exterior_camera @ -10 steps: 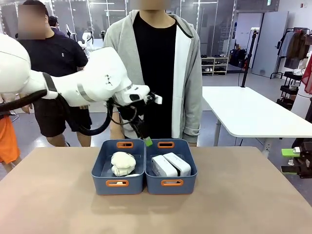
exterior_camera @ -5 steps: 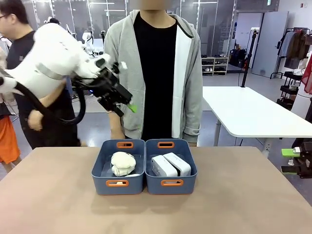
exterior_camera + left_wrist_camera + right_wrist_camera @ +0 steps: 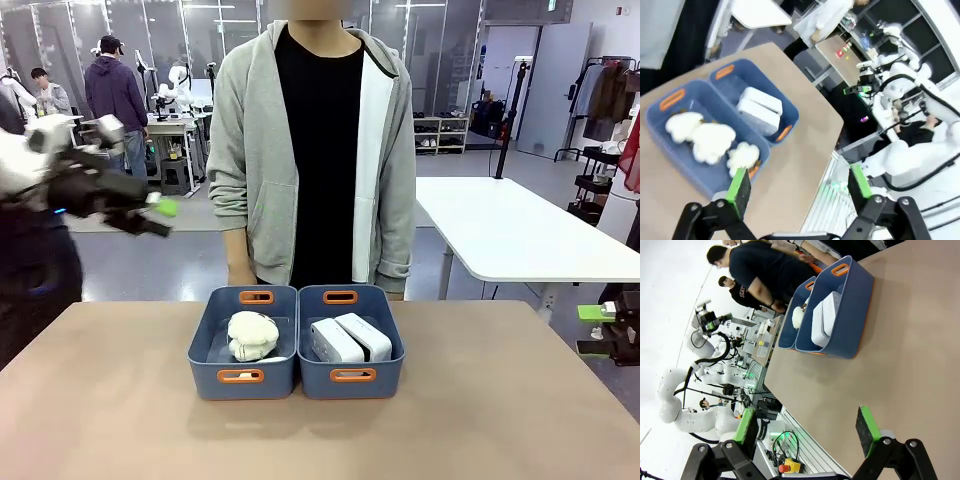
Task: Sort the digital clocks into the basket.
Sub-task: Pick up the Digital clock from the table and place it into the empty Plastic storage basket.
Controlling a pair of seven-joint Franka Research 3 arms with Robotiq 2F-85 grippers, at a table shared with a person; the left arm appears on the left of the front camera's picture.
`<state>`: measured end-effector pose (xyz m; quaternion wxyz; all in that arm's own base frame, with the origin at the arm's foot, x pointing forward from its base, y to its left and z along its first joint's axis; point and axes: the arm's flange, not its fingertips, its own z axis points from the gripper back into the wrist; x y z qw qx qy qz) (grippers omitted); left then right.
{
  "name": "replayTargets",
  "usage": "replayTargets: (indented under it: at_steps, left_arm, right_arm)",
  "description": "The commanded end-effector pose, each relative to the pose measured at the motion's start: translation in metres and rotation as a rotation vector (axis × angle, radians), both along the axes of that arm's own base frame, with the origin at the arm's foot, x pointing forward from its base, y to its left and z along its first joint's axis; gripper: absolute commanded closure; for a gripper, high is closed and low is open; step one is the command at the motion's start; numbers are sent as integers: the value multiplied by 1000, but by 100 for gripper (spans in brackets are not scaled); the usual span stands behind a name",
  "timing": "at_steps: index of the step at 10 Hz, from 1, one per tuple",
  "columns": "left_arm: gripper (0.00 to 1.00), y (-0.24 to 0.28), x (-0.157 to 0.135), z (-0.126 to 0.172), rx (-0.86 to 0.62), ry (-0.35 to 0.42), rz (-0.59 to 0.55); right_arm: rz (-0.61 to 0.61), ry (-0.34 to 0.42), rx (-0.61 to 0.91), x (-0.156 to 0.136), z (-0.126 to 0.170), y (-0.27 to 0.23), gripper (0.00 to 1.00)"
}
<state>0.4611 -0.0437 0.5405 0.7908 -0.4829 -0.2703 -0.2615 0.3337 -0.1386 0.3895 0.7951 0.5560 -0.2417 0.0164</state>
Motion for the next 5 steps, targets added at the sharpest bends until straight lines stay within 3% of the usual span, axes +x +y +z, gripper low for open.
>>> replayTargets:
  at_steps: [1,4,5]
  left_arm:
    - [2,75,-15,-13,-28,83,81]
    - [2,170,-46,-46,-111,131,200]
    - [2,197,-67,-63,-121,102,237]
  right_arm:
    - [4,6,5,-2,3,0,0]
    - [4,6,5,-2,3,0,0]
    - [4,6,5,-2,3,0,0]
